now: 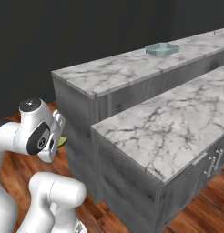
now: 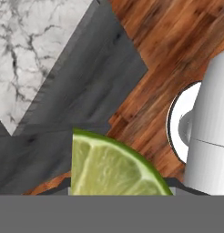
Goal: Place the cold items (tomato and lemon wedge) from the fridge in one tupperware on the dining counter. Place the warm items (hot dog and kebab skewer) in the stove area in another tupperware.
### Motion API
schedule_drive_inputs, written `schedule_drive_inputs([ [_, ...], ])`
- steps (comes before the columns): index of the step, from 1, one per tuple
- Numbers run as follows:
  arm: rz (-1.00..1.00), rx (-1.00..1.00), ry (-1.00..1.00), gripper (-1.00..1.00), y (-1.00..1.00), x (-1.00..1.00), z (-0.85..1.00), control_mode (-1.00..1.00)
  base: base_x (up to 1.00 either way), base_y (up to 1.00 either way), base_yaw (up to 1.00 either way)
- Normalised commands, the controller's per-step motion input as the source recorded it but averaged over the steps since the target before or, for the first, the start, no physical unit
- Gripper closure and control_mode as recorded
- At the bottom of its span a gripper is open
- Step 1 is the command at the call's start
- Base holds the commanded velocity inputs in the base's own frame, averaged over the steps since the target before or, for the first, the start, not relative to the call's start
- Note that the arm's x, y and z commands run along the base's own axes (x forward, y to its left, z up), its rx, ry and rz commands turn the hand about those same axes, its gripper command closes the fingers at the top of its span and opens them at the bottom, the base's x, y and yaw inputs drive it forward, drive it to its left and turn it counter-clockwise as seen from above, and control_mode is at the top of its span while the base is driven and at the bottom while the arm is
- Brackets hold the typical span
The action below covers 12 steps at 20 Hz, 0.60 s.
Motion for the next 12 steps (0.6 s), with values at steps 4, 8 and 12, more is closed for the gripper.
schedule_drive_inputs([
  [4, 0.00, 0.00, 0.00, 1.00, 0.00, 0.00, 0.00, 1.00, 0.00, 1.00, -0.25],
  [8, 0.00, 0.00, 0.00, 1.00, 0.00, 0.00, 0.00, 1.00, 0.03, 1.00, -0.24],
  [12, 0.00, 0.00, 0.00, 1.00, 0.00, 0.00, 0.00, 1.00, 0.16, 1.00, -0.30],
])
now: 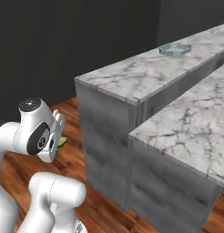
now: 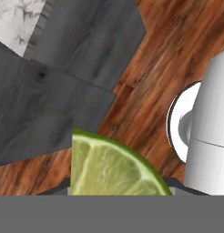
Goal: Place the cold items (tomato and lemon wedge) from the fridge in one tupperware on the dining counter. Place the warm items (hot dog and kebab skewer) in the stove area in another tupperware.
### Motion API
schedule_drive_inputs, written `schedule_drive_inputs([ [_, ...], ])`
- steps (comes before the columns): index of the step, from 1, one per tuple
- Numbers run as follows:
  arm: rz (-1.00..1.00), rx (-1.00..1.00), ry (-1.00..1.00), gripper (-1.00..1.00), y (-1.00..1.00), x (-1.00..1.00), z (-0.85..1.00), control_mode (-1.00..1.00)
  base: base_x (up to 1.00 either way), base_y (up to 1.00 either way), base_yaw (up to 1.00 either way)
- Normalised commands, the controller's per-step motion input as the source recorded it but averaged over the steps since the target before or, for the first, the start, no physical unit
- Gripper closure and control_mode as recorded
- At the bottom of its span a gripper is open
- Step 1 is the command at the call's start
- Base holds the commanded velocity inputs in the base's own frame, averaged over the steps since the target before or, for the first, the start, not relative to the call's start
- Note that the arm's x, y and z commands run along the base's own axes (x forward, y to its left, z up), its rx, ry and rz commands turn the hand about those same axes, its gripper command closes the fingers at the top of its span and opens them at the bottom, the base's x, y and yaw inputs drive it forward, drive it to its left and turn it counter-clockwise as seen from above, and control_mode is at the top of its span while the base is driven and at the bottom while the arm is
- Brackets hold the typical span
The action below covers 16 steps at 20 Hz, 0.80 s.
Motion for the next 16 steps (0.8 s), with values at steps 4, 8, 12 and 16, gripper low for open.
schedule_drive_inputs([
  [4, 0.00, 0.00, 0.00, 1.00, 0.00, 0.00, 0.00, 1.00, 0.30, 1.00, -0.40],
  [8, 0.00, 0.00, 0.00, 1.00, 0.00, 0.00, 0.00, 1.00, 0.35, 1.00, -0.43],
  [12, 0.00, 0.00, 0.00, 1.00, 0.00, 0.00, 0.00, 1.00, 0.40, 1.00, -0.49],
  [16, 0.00, 0.00, 0.00, 1.00, 0.00, 0.00, 0.00, 1.00, 0.22, 1.00, -0.48],
])
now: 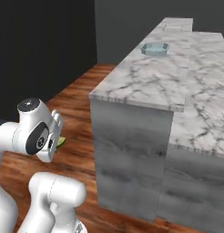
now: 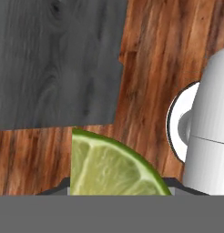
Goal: Place the cold items (tomato and lemon wedge) from the fridge in one tupperware on the dining counter. Place the warm items (hot dog and kebab skewer) in the stove area in another tupperware.
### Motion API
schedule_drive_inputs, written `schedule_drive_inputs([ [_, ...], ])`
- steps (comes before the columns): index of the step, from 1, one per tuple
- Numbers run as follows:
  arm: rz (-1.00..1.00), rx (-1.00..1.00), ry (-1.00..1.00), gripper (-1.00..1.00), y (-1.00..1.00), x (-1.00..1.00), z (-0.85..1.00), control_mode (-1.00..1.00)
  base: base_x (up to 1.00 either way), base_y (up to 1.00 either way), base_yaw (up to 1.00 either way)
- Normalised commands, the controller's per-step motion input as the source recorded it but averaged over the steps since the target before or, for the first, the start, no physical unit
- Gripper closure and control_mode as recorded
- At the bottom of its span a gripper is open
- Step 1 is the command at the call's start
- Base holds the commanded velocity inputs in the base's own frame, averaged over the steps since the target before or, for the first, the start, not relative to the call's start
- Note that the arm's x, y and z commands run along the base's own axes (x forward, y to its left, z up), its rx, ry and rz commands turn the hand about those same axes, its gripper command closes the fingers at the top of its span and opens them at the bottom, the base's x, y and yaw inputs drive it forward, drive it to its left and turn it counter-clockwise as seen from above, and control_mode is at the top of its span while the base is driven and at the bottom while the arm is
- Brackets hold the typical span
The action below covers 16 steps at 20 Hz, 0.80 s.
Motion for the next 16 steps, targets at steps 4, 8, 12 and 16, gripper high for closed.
schedule_drive_inputs([
  [4, 0.00, 0.00, 0.00, 1.00, 0.00, 0.00, 0.00, 1.00, 0.18, 1.00, -0.46],
  [8, 0.00, 0.00, 0.00, 1.00, 0.00, 0.00, 0.00, 1.00, 0.36, 1.00, -0.47],
  [12, 0.00, 0.00, 0.00, 1.00, 0.00, 0.00, 0.00, 1.00, 0.47, 1.00, -0.52],
  [16, 0.00, 0.00, 0.00, 1.00, 0.00, 0.00, 0.00, 1.00, 0.58, 1.00, -0.51],
])
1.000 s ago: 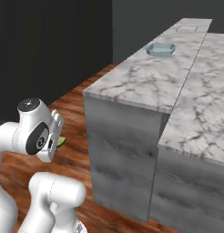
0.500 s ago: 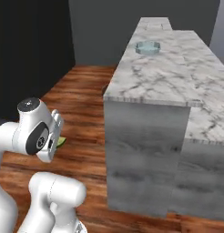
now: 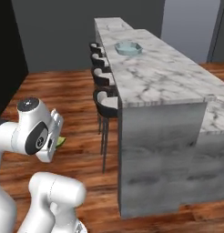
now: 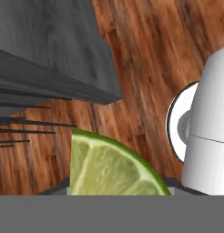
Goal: Place the cold items (tomato and lemon wedge) from the fridge in one tupperware on the dining counter. Place the warm items (hot dog and kebab skewer) in the stove area in another tupperware.
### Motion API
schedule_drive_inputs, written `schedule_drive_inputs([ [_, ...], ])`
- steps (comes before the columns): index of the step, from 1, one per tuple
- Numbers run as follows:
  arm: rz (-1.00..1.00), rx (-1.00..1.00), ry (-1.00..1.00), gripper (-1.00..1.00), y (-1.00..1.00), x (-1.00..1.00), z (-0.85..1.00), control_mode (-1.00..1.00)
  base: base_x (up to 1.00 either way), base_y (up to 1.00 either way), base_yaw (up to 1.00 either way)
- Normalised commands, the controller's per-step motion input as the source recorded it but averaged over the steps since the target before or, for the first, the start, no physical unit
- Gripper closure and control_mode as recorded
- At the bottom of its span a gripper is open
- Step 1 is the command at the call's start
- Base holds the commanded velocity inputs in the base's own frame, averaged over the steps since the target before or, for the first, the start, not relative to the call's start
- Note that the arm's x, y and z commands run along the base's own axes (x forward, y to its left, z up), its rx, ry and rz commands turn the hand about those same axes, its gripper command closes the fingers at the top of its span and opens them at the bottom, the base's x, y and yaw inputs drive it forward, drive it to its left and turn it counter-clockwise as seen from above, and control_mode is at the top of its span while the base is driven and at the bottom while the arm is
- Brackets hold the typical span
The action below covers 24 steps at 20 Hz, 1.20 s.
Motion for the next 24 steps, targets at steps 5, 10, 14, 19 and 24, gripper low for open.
schedule_drive_inputs([
  [5, 0.00, 0.00, 0.00, 1.00, 0.00, 0.00, 0.00, 1.00, 0.83, 1.00, -0.49],
  [10, 0.00, 0.00, 0.00, 1.00, 0.00, 0.00, 0.00, 1.00, 0.88, 1.00, -0.42],
  [14, 0.00, 0.00, 0.00, 1.00, 0.00, 0.00, 0.00, 1.00, 0.80, 1.00, -0.37],
  [19, 0.00, 0.00, 0.00, 1.00, 0.00, 0.00, 0.00, 1.00, 0.66, 1.00, -0.38],
  [24, 0.00, 0.00, 0.00, 1.00, 0.00, 0.00, 0.00, 1.00, 0.54, 1.00, -0.40],
])
